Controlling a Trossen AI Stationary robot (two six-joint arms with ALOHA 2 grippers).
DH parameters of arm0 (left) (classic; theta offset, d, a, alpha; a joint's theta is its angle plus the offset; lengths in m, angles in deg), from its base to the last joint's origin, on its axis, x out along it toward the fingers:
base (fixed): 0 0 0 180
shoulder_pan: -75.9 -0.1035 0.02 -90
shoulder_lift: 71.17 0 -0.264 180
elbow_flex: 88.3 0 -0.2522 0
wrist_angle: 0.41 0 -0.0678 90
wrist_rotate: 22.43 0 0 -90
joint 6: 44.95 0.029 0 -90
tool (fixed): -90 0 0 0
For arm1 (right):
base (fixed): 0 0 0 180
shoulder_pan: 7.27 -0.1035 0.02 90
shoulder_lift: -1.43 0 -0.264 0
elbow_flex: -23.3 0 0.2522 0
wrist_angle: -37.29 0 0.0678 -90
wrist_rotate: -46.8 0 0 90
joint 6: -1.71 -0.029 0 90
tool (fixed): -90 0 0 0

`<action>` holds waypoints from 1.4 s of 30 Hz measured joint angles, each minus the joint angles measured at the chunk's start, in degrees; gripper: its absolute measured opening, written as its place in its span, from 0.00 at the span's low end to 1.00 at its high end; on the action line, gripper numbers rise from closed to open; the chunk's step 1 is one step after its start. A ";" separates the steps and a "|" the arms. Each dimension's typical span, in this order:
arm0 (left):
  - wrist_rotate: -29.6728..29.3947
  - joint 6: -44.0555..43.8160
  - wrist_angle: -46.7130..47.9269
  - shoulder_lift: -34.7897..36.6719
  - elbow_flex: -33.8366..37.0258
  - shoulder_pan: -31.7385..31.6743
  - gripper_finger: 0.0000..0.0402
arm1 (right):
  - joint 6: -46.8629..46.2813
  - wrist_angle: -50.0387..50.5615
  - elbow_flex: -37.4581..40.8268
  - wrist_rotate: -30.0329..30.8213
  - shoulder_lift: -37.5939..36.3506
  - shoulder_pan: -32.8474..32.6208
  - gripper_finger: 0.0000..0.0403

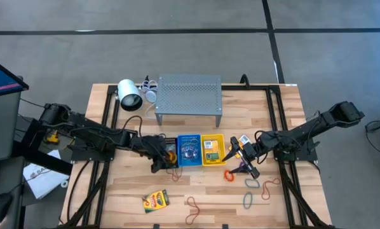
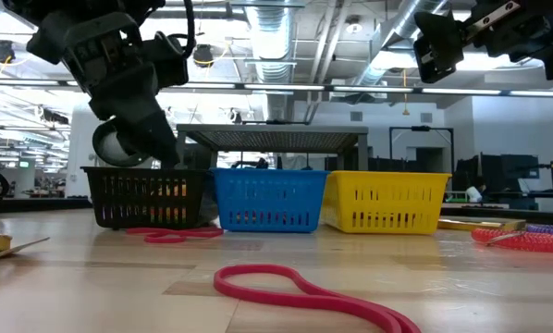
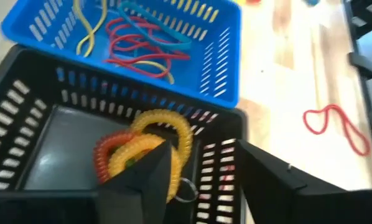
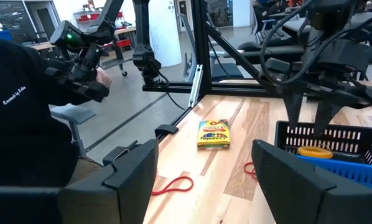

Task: Pick & Place Office Desk Supplies
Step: Put the red rubber band into the blue basket

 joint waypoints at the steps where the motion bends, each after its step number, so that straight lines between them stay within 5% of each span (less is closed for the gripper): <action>1: 0.23 0.02 -0.63 0.00 0.00 0.00 0.45 | 0.00 0.00 0.00 0.00 0.01 0.00 0.63; 13: 11.92 10.04 -20.65 0.04 0.00 0.15 0.53 | 0.90 0.17 0.00 0.00 -0.01 0.37 0.63; 35: 12.47 12.05 -22.74 0.04 0.00 0.15 0.50 | 2.38 1.47 0.00 -0.02 0.01 5.30 0.63; 42: 12.47 7.06 -30.57 0.04 0.00 -0.24 0.49 | 3.06 1.05 0.00 -0.22 0.01 7.64 0.63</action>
